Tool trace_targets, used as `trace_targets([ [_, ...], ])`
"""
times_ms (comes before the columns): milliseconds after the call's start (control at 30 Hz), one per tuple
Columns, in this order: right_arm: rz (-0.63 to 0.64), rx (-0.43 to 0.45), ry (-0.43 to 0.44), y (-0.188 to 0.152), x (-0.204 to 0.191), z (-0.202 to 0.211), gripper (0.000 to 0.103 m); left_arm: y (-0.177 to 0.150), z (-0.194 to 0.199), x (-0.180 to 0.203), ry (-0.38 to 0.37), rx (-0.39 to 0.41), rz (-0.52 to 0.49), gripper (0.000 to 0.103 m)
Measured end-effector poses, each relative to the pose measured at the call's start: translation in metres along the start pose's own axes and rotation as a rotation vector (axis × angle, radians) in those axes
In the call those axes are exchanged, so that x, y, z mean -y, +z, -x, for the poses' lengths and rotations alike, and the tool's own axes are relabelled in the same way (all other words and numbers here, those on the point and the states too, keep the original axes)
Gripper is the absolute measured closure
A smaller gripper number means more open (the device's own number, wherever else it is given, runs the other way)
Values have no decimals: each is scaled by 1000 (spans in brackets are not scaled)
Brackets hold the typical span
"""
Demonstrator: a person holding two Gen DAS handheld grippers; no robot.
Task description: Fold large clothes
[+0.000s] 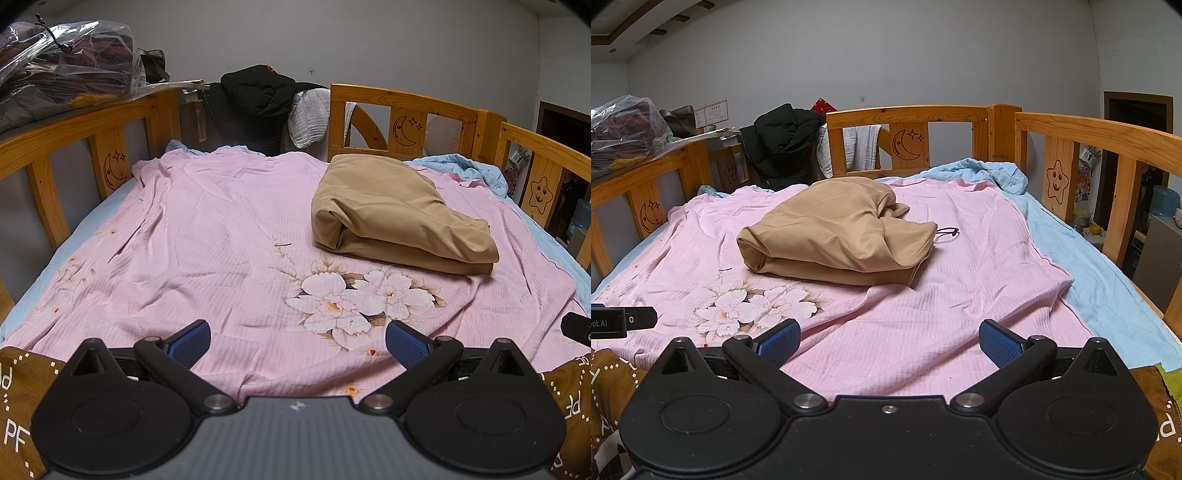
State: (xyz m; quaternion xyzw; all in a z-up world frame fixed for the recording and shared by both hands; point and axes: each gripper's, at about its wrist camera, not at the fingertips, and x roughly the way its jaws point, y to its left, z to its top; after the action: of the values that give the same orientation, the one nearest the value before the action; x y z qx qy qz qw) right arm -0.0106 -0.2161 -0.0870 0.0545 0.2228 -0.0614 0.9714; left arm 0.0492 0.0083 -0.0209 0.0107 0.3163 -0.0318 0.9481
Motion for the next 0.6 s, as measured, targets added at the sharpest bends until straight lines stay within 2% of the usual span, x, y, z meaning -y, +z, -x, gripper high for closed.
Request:
trace_targets([
  [333, 0, -1, 1, 0, 1, 0, 1, 0, 0, 0, 0, 1, 0, 0],
  [600, 0, -1, 1, 0, 1, -1, 1, 1, 1, 1, 40, 2, -9, 0],
])
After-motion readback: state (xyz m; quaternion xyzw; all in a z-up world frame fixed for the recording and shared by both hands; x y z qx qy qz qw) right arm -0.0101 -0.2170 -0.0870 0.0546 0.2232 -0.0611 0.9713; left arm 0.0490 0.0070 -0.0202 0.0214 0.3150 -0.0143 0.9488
